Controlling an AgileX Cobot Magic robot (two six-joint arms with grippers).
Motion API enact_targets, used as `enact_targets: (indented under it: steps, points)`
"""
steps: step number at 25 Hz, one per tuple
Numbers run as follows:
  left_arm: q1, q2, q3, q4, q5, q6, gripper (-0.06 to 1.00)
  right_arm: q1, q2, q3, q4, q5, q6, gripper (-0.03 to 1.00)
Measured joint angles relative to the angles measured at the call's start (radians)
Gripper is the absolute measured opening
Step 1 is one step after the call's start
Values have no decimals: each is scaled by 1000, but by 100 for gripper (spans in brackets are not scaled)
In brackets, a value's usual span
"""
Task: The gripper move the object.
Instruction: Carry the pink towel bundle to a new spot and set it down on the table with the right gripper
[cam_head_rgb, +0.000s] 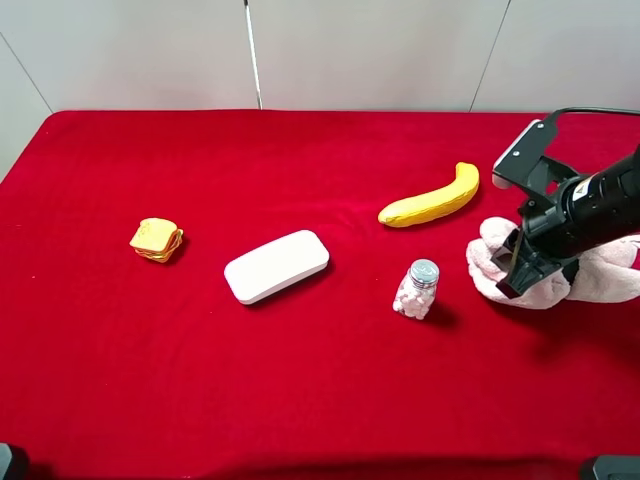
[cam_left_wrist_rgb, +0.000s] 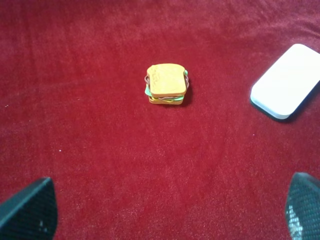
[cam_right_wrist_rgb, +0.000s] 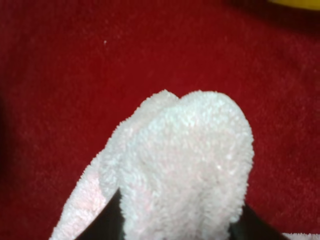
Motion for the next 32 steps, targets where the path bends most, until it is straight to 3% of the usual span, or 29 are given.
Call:
enact_targets:
  steps: [19, 23, 28, 32]
  points:
    - [0, 0, 0, 0, 0, 0, 90, 0, 0, 0, 17, -1, 0, 21]
    - [0, 0, 0, 0, 0, 0, 90, 0, 0, 0, 21, -1, 7, 36]
    - [0, 0, 0, 0, 0, 0, 90, 0, 0, 0, 24, -5, 57, 63]
    - [0, 0, 0, 0, 0, 0, 90, 0, 0, 0, 24, -24, 108, 68]
